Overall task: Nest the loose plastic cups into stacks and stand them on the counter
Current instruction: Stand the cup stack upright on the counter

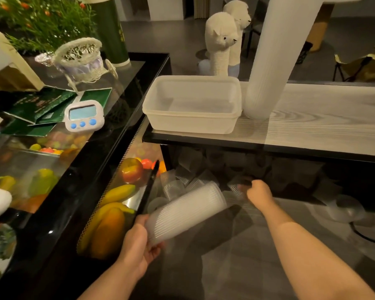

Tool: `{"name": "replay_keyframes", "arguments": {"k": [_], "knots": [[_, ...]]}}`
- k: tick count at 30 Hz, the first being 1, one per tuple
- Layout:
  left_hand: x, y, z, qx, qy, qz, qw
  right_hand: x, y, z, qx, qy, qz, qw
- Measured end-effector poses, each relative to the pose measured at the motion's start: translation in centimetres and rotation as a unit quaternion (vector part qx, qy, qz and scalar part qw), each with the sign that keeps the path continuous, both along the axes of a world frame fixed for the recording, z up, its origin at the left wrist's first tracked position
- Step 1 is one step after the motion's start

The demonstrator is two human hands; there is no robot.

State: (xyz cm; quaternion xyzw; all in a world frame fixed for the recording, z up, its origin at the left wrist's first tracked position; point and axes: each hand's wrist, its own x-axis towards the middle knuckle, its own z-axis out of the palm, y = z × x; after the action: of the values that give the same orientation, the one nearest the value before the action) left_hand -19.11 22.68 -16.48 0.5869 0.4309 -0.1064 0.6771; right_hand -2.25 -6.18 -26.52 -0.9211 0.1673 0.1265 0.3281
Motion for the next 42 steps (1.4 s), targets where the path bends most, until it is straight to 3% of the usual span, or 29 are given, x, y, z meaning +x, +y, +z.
{"name": "replay_keyframes", "arguments": {"k": [3,6,11,16,19,21,26,28,31,33,36,42], "knots": [[0.6,-0.5,-0.7,0.002,0.0,0.012,1.0,-3.2,-0.6,2.9,0.248,-0.085,-0.148,0.954],[1.1,-1.9,-1.4,-0.014,0.008,0.014,1.0,-6.7,-1.1,6.1,0.392,-0.138,-0.14,0.899],[2.3,-6.3,-1.4,-0.032,0.017,-0.024,0.999,-10.5,-1.5,7.7,0.32,-0.127,-0.033,0.938],[3.2,-8.7,-1.3,-0.03,0.048,-0.017,0.998,-11.8,-5.6,8.1,0.365,-0.041,-0.014,0.93],[3.1,-9.4,-1.1,-0.041,0.044,-0.027,0.998,-9.8,-11.1,5.2,0.143,-0.077,-0.111,0.981],[3.1,-9.5,-1.0,-0.045,0.044,-0.025,0.998,-8.4,-15.2,3.8,-0.025,-0.051,-0.128,0.99],[3.7,-8.8,-1.4,-0.025,0.081,-0.005,0.996,-4.7,-20.0,4.0,-0.14,0.085,-0.135,0.977],[3.7,-8.4,-1.8,-0.02,0.09,0.001,0.996,-3.1,-20.5,4.0,-0.088,0.115,-0.172,0.974],[3.4,-8.0,-1.9,-0.014,0.093,-0.007,0.996,-1.7,-20.4,3.1,0.139,0.114,-0.27,0.946],[3.2,-7.9,-1.5,-0.011,0.075,-0.012,0.997,-1.7,-20.3,2.6,0.21,0.102,-0.294,0.927],[2.9,-7.4,-1.2,-0.007,0.05,-0.017,0.999,-1.7,-20.6,1.0,0.203,0.107,-0.281,0.932],[2.2,-6.6,-1.4,-0.014,0.041,-0.001,0.999,-2.1,-20.3,-1.5,0.071,0.069,-0.216,0.971]]}}
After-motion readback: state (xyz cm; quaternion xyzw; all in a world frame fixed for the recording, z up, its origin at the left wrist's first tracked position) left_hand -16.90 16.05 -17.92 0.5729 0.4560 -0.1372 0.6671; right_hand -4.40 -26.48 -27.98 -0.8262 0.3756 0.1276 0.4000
